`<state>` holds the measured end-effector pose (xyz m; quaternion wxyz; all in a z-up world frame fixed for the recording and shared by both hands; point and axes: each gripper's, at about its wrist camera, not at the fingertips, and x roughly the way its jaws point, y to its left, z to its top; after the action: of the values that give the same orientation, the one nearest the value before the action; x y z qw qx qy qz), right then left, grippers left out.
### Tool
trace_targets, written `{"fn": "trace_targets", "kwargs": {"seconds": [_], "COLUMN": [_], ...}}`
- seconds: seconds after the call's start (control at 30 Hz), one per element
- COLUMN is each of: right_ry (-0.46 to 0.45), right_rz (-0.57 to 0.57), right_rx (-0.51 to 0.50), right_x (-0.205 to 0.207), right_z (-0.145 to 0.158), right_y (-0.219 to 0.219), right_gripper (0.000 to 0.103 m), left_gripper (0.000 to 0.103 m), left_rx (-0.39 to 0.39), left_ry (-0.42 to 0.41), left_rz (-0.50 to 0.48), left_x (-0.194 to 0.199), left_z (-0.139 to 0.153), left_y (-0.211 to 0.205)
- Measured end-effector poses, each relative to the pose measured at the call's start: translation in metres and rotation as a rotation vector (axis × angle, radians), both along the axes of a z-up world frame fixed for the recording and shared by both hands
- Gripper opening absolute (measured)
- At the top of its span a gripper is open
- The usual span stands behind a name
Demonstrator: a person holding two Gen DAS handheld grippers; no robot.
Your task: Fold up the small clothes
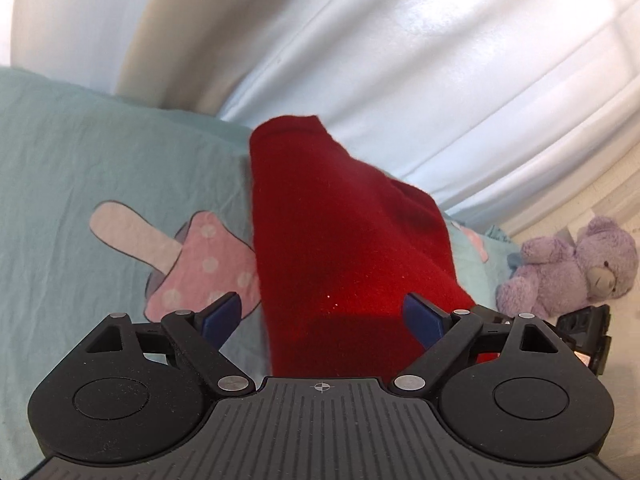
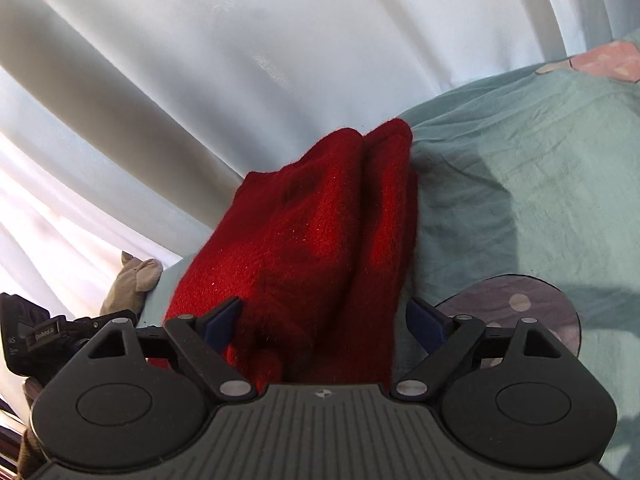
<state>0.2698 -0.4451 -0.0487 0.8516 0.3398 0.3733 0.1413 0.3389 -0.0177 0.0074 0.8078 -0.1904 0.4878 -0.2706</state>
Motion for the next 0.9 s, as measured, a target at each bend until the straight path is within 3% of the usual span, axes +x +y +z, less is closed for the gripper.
{"fn": "trace_targets", "kwargs": {"seconds": [0.1,0.17,0.33,0.5,0.67,0.8,0.9], "right_ry": [0.048,0.069,0.085,0.070,0.039,-0.017,-0.068], "right_rz": [0.023,0.041,0.055,0.050,0.029,0.037,0.056], "right_rx": [0.105,0.142,0.258,0.298,0.262,0.203,0.159], "right_x": [0.020,0.030,0.046,0.054,0.051,0.039,0.034], "right_z": [-0.020,-0.030,-0.049,-0.056,-0.047,-0.018,0.008], "right_y": [-0.007,-0.007,-0.008,-0.001,0.012,0.030,0.047], "right_gripper": [0.090,0.090,0.088,0.071,0.059,0.055,0.054], "left_gripper": [0.091,0.091,0.093,0.091,0.077,0.066,0.064], "left_rx": [-0.045,-0.120,-0.139,-0.166,-0.128,-0.109,-0.111], "left_ry": [0.083,0.129,0.129,0.145,0.080,0.030,0.009], "left_rz": [-0.023,-0.025,-0.034,-0.012,-0.009,-0.008,0.011], "left_x": [0.016,0.023,0.033,0.039,0.028,0.016,0.008], "left_z": [-0.025,-0.038,-0.051,-0.061,-0.048,-0.033,-0.028], "left_y": [-0.008,-0.010,-0.021,-0.024,-0.030,-0.027,-0.020]}}
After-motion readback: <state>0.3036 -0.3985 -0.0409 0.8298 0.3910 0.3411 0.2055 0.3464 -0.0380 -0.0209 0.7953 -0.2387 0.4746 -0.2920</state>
